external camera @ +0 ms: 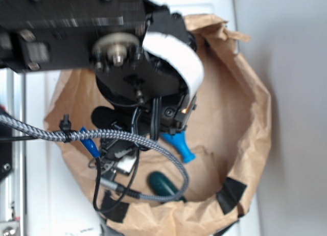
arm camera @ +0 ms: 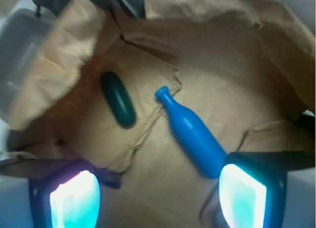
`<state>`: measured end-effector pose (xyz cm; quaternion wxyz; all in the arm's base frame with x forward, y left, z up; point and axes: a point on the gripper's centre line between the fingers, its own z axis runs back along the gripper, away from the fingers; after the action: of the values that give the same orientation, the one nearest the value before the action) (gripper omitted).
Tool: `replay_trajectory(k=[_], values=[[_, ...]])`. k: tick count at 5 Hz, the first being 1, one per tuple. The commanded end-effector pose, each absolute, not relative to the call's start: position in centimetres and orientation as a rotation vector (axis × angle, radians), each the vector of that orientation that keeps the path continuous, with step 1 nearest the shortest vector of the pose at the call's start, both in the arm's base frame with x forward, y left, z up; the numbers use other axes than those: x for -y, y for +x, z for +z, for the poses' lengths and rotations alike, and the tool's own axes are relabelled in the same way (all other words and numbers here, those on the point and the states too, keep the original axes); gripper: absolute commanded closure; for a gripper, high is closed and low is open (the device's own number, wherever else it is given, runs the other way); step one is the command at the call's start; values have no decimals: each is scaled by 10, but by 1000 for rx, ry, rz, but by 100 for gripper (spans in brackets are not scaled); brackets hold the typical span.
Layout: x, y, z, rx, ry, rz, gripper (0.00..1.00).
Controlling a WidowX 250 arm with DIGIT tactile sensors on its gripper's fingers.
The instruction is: Grab the green animal.
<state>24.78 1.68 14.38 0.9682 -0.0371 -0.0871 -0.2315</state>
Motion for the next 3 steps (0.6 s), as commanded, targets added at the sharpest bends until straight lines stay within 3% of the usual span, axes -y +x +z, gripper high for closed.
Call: replay_trajectory(k=[1, 3], values=[[-34, 255, 108, 121, 53, -496, 0], [-59, 231, 80, -197, 187, -558, 0]])
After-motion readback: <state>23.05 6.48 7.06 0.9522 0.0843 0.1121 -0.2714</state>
